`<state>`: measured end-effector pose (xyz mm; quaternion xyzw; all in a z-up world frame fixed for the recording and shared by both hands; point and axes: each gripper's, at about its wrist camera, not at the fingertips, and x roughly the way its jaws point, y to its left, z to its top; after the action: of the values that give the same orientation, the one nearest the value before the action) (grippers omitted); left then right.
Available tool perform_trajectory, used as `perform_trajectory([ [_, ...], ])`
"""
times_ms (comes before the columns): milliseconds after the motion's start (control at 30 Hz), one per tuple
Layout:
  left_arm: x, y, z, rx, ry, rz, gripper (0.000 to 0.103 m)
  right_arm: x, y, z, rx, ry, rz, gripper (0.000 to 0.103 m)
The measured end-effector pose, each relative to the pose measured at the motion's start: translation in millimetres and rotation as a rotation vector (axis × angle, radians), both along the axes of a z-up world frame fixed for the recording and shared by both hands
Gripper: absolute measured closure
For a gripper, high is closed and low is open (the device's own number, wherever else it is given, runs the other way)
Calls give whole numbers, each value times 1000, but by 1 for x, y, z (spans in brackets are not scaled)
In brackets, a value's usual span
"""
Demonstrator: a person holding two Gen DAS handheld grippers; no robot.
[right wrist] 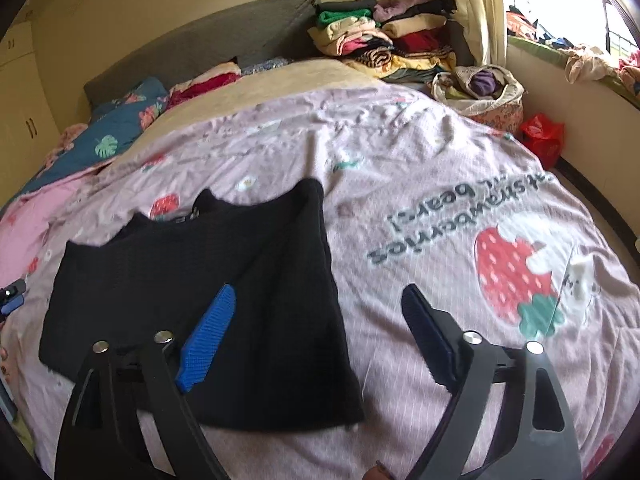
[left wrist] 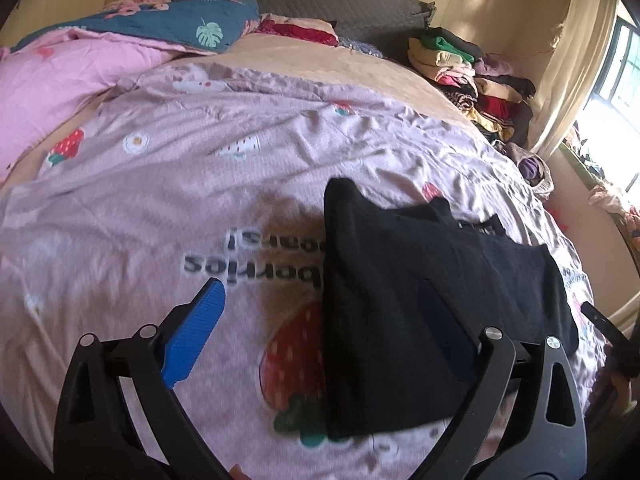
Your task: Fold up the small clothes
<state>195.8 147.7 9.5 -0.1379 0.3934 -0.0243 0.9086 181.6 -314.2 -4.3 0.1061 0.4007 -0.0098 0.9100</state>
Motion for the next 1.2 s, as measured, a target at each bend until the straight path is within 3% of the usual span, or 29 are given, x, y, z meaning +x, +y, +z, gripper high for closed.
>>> perform_trajectory([
  [200,-15,-4,-24,-43,69,-9,13,-8,1,-11,28,32,5,33],
  [367,-23,-13,-40,-62,97,-13,13,-10,-2,-24,77,64,4,53],
  [433,-24,-17,-43,-63,102,-23,17,-10,-4,-26,93,71,4,64],
  [467,-24,-18,-43,-65,102,-28,29,-11,-4,-27,93,72,3,67],
  [500,-24,-19,-44,-71,102,-36,50,-12,-4,-26,86,69,-2,76],
  [533,-24,-20,-47,-89,106,-47,63,-14,-5,-25,83,63,-5,91],
  [567,-24,-19,-50,-105,112,-56,85,-16,-7,-23,89,52,-9,94],
  [600,-23,-19,-53,-124,119,-68,91,-18,-10,-22,106,43,-14,95],
  [1200,-43,-31,-46,-7,126,-100,92,-36,-16,-32,64,78,-65,92],
])
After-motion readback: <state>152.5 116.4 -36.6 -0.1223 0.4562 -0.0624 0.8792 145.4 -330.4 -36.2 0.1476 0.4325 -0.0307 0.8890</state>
